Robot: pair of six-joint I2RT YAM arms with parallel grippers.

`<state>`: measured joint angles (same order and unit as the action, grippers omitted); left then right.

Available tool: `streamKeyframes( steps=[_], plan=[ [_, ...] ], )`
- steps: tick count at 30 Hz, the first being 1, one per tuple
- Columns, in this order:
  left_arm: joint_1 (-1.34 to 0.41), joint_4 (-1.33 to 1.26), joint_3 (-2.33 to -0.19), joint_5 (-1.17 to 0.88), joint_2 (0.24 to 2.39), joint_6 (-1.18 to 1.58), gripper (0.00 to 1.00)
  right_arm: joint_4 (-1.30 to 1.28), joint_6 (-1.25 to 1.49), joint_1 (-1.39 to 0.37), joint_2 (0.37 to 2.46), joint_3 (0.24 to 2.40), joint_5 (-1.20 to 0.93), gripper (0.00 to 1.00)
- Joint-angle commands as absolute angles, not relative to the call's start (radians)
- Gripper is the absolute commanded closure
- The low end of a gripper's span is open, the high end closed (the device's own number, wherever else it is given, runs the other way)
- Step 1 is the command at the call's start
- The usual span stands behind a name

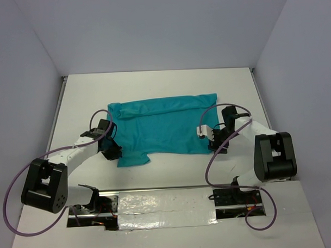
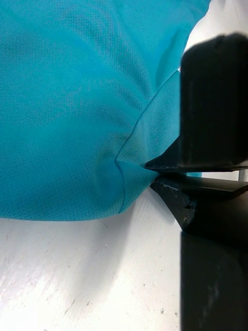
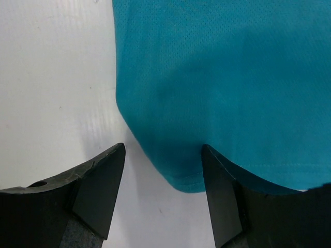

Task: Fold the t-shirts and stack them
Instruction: Grap the side of the flattened tshirt closest away from the robot with both arms, then fold the other side of the tshirt into a rectangle

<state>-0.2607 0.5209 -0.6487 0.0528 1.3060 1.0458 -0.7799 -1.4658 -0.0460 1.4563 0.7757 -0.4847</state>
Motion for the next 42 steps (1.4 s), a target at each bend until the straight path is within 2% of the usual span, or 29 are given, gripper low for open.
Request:
streamKeyframes(
  steps=[1,4,7,9,10,13,16,21,26,33,42],
  plan=[
    [-0.262,0.54,-0.681,0.043,1.282,1.029,0.82,-0.704,-1.413,-0.069,1.491,0.784,-0.462,0.32],
    [-0.262,0.54,-0.684,0.035,1.279,1.028,0.82,-0.675,-1.394,-0.078,1.519,0.79,-0.442,0.34],
    [-0.262,0.546,-0.693,0.031,1.272,1.025,0.83,-0.661,-1.397,-0.089,1.532,0.781,-0.428,0.4],
    [-0.262,0.548,-0.696,0.028,1.267,1.023,0.83,-0.647,-1.401,-0.097,1.526,0.755,-0.423,0.51],
    [-0.262,0.552,-0.704,0.028,1.263,1.023,0.84,-0.634,-1.396,-0.097,1.522,0.743,-0.42,0.63],
    [-0.262,0.575,-0.729,0.023,1.25,1.012,0.84,-0.682,-1.399,-0.086,1.479,0.762,-0.452,0.79],
    [-0.262,0.61,-0.767,0.02,1.215,0.993,0.87,-0.803,-1.42,-0.057,1.413,0.837,-0.53,0.87],
    [-0.261,0.669,-0.856,0.041,1.154,0.96,0.88,-0.908,-1.411,-0.023,1.358,0.971,-0.603,0.86],
    [-0.232,0.646,-0.96,0.063,1.183,0.93,0.89,-0.948,-1.344,-0.008,1.449,1.146,-0.669,0.86],
    [-0.146,0.543,-1.106,0.014,1.38,0.904,0.91,-0.895,-1.206,0.018,1.621,1.345,-0.692,0.86],
    [-0.081,0.515,-1.357,-0.063,1.675,0.874,0.92,-0.824,-1.072,0.02,1.816,1.497,-0.677,0.86]
  ],
)
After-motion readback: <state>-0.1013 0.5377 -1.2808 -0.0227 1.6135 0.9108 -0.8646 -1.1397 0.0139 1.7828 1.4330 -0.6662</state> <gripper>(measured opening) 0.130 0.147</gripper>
